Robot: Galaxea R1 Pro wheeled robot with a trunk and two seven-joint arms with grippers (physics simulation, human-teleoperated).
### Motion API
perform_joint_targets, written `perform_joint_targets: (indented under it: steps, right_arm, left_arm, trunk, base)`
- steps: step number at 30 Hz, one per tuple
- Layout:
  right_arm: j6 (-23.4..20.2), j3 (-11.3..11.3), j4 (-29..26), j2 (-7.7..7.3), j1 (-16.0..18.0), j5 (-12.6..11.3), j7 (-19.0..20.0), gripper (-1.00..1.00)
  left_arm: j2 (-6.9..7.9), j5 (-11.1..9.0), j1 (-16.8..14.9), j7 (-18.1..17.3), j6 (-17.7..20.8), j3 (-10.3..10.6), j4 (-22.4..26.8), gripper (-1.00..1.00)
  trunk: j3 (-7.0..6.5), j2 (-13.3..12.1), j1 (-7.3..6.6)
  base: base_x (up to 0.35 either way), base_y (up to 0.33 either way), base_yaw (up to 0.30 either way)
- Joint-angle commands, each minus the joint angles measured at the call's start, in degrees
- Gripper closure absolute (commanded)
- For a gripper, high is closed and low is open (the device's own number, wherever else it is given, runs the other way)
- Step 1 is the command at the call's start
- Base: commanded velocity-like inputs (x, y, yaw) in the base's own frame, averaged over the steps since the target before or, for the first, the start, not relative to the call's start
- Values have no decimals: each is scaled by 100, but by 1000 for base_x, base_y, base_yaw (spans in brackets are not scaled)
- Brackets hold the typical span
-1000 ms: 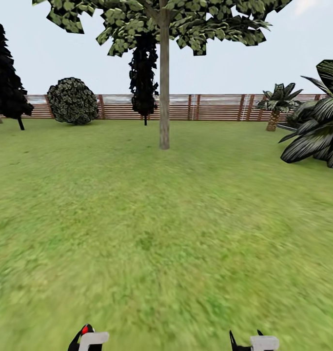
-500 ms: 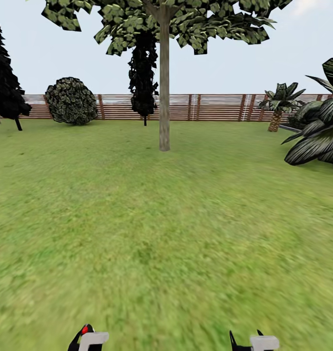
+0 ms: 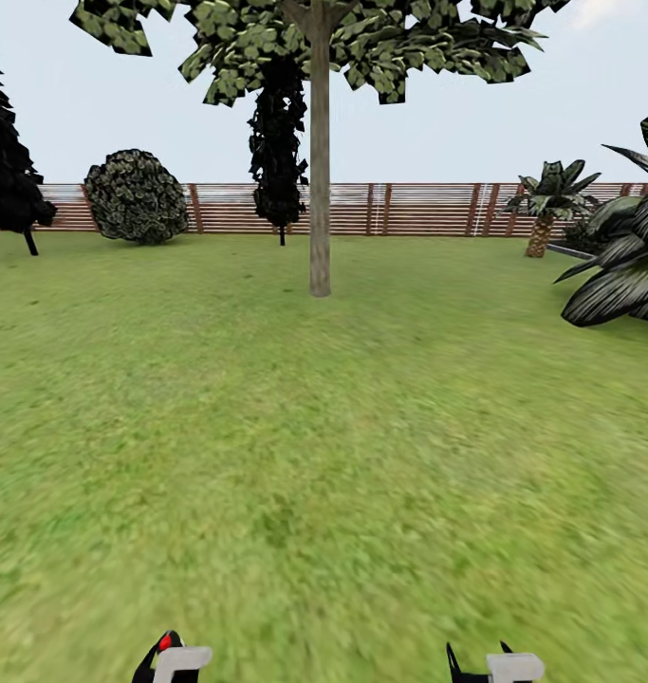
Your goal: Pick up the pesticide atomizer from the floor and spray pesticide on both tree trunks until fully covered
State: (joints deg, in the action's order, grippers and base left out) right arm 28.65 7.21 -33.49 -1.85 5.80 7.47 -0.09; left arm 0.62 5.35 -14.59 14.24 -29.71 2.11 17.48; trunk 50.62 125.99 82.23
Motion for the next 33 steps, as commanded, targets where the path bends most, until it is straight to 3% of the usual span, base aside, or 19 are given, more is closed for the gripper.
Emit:
perform_joint_targets:
  steps: [1,33]
  right_arm:
    - [0,0,0,0,0,0,0,-100]
    - [0,0,0,0,0,0,0,-100]
  left_arm:
    - [0,1,0,0,0,0,1,100]
    - [1,1,0,0,-1,0,1,100]
  trunk:
    - [0,0,0]
    - [0,0,0]
  base:
    - [339,0,0]
    - [339,0,0]
